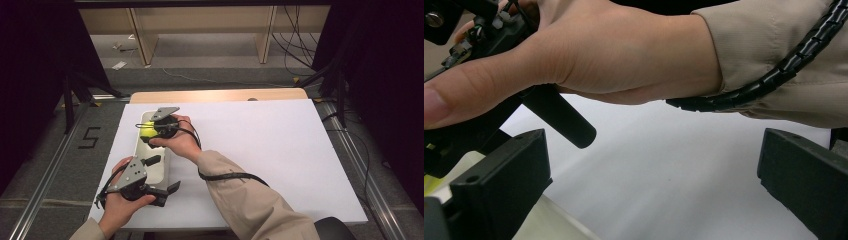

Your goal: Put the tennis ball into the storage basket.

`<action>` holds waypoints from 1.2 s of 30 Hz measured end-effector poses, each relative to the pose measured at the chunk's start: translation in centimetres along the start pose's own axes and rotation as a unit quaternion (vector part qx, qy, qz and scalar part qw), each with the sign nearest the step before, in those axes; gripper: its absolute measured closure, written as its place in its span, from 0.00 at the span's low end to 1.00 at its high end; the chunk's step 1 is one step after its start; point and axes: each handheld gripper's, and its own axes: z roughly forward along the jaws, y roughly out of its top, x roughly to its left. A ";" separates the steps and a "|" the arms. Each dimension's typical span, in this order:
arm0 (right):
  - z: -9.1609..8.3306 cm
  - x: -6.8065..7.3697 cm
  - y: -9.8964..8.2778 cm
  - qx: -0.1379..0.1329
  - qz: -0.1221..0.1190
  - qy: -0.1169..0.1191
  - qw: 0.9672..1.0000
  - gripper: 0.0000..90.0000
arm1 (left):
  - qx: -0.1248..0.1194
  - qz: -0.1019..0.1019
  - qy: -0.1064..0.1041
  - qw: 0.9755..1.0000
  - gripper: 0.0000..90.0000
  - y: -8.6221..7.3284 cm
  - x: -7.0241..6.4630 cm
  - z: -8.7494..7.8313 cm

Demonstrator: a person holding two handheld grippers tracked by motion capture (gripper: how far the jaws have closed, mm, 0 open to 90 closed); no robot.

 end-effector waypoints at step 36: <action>0.8 0.0 -0.7 0.026 0.001 0.005 1.000 0.30 | -0.001 -0.001 0.000 1.000 0.00 0.0 0.0 0.0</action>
